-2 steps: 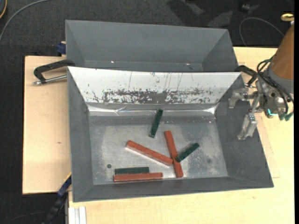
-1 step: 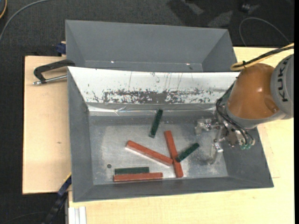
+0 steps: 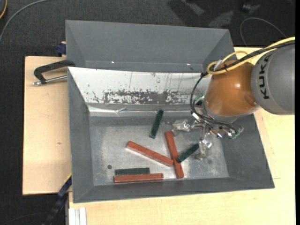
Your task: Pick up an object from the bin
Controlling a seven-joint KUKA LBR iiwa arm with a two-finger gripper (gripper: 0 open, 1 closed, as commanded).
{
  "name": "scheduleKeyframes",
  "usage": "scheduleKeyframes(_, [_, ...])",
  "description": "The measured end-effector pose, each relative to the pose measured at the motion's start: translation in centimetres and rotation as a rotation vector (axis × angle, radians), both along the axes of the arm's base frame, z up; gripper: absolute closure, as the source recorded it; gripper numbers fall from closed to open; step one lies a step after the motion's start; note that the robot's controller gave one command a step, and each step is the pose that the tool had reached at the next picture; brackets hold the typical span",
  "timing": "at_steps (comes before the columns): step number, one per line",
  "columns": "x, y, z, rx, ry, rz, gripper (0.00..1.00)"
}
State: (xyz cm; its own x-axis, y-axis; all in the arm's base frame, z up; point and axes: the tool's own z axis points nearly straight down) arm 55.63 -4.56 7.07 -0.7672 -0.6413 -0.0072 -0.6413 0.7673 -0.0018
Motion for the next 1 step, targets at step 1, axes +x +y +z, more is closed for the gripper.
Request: scheduleKeyframes(1, [-0.02,-0.14,0.02,-0.002,0.001,-0.001,1.0])
